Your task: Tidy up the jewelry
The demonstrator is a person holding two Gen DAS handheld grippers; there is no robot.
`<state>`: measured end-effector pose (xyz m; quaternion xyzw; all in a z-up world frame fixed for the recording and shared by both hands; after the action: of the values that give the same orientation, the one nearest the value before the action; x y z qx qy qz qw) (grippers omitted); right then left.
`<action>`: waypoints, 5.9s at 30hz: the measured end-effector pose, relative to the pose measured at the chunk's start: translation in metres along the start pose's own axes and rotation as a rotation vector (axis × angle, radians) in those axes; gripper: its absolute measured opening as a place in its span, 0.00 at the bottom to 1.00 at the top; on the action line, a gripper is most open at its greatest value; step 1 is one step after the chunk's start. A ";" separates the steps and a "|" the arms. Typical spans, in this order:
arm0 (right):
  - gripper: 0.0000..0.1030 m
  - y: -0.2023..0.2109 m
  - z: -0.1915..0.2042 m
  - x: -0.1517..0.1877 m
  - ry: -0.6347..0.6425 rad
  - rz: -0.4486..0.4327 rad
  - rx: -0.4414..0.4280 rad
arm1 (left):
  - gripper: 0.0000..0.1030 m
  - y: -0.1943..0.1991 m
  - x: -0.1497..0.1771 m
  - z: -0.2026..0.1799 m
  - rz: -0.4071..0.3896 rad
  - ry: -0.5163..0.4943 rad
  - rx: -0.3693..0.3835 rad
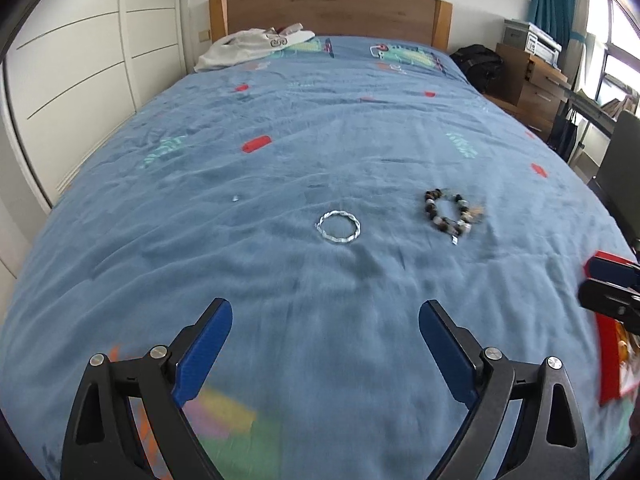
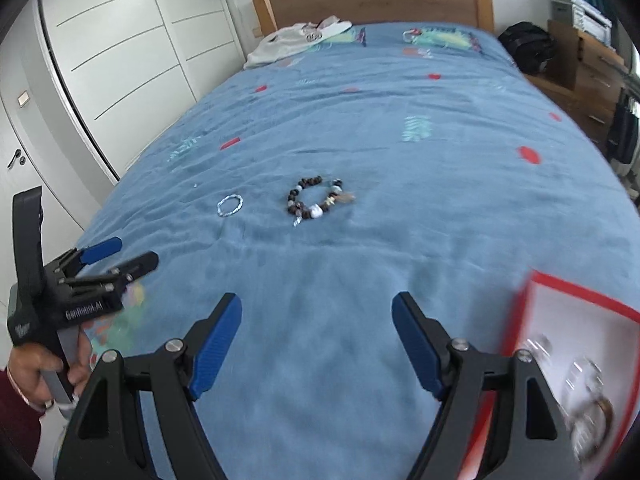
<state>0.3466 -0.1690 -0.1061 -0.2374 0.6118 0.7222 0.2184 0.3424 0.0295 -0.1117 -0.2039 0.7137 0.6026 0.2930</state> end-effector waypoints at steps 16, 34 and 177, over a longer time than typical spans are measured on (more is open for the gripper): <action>0.75 -0.145 0.011 -0.060 0.006 0.087 -0.007 | 0.90 -0.108 -0.027 0.004 0.056 -0.053 0.063; 0.18 -0.120 0.008 -0.060 0.006 0.064 0.024 | 0.40 -0.084 -0.037 -0.014 0.008 -0.128 0.084; 0.39 0.247 -0.114 0.165 -0.140 -0.087 0.236 | 0.88 0.168 0.089 -0.228 -0.102 -0.126 0.125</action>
<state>0.0745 -0.3158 -0.0302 -0.1854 0.6649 0.6499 0.3180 0.1283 -0.1566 -0.0234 -0.1829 0.7187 0.5529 0.3798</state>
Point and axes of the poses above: each gripper's, at about its wrist camera, not at the fingertips, and y roughly against the way its jaws point, z to its left, x to its underside, the point moved 10 cm from there along -y, roughly the way its jaws point, and after that the axes turned 6 degrees about x, right-handed, at the moved point
